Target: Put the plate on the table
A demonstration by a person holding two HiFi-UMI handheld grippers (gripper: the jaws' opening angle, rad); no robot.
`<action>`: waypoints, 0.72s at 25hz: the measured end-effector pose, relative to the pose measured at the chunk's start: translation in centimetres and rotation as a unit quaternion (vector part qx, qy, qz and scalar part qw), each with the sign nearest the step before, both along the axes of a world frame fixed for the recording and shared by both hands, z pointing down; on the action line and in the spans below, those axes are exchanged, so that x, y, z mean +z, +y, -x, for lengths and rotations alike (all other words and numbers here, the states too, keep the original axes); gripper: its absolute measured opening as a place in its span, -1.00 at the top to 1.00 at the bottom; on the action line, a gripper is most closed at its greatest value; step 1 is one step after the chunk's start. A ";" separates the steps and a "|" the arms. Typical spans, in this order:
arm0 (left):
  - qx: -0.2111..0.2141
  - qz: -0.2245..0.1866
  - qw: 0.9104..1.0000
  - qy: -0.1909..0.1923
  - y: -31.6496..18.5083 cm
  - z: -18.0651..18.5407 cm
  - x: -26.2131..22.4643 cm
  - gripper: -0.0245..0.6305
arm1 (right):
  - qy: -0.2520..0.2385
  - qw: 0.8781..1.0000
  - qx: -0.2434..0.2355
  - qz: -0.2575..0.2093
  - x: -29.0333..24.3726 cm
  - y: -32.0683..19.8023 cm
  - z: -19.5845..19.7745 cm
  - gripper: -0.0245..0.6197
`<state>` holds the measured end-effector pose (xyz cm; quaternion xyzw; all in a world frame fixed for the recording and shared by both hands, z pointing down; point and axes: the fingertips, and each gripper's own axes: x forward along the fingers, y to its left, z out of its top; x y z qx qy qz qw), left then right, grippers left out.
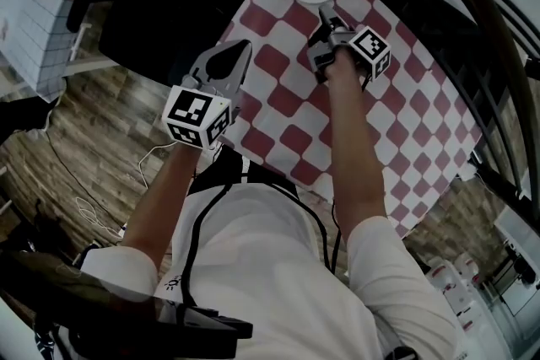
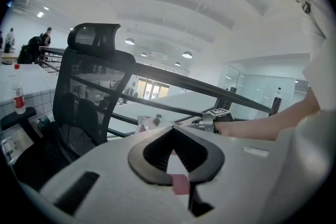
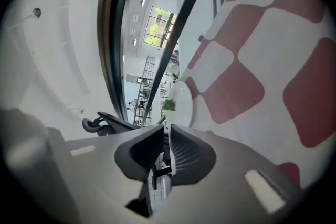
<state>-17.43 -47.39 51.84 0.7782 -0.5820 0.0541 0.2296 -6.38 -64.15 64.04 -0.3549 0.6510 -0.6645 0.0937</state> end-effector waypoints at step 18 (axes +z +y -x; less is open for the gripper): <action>0.069 -0.042 0.997 -0.001 8.0 -2.3 -7.0 0.90 | 0.044 0.978 -0.070 -0.193 -14.9 17.9 -4.3 0.90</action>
